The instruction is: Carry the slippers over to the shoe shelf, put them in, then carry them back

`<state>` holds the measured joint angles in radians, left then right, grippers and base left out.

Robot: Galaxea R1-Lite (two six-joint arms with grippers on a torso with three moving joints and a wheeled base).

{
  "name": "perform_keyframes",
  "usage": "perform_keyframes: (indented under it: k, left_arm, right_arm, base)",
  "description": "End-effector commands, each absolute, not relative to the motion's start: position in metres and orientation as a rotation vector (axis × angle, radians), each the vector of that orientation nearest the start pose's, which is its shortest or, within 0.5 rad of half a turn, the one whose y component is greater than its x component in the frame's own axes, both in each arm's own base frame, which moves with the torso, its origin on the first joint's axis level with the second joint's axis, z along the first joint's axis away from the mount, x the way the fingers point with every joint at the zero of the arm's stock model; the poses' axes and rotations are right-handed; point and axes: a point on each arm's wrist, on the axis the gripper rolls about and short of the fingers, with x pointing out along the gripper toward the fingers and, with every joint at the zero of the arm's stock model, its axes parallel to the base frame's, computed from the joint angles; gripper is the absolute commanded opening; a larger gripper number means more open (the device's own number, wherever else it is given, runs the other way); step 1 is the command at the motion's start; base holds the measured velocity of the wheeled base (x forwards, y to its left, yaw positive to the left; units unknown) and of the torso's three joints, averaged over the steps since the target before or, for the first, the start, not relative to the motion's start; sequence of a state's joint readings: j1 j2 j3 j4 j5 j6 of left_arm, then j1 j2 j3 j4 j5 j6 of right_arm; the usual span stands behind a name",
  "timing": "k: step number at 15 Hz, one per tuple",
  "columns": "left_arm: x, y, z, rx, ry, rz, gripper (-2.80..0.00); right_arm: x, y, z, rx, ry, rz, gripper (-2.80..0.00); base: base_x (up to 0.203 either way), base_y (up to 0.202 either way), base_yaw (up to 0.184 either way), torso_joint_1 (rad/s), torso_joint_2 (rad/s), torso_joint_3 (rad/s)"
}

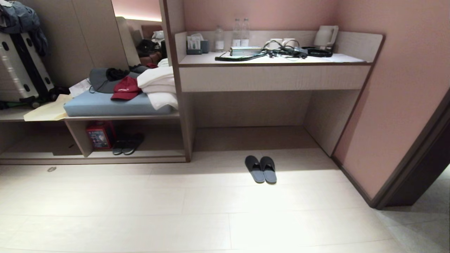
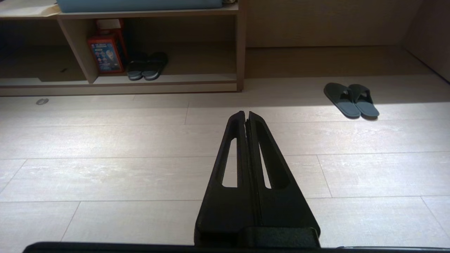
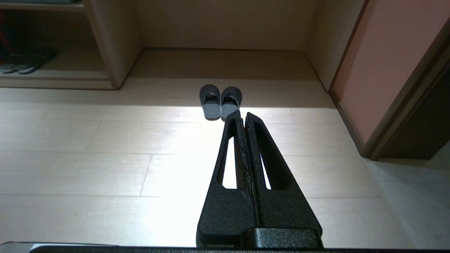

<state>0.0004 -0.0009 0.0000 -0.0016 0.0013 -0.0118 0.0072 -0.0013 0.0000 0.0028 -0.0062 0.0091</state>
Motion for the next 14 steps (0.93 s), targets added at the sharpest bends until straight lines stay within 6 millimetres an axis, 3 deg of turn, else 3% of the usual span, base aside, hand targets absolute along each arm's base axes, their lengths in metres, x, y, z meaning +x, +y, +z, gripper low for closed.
perform_keyframes:
  k: [1, 14]
  left_arm:
    - [-0.0228, 0.0, 0.0756, -0.012, -0.002, 0.002, -2.8]
    - [-0.0228, 0.0, 0.0756, -0.011, -0.002, 0.002, -2.8]
  right_arm:
    - [-0.0228, -0.0003, 0.0752, 0.009, 0.003, 0.002, -2.8]
    - [-0.0228, -0.0003, 0.0753, 0.009, 0.002, 0.002, -2.8]
  base:
    - [-0.127, 0.0, 0.003, 0.003, 0.0, 0.003]
    - [0.0, 0.004, -0.001, 0.0, 0.0, 0.0]
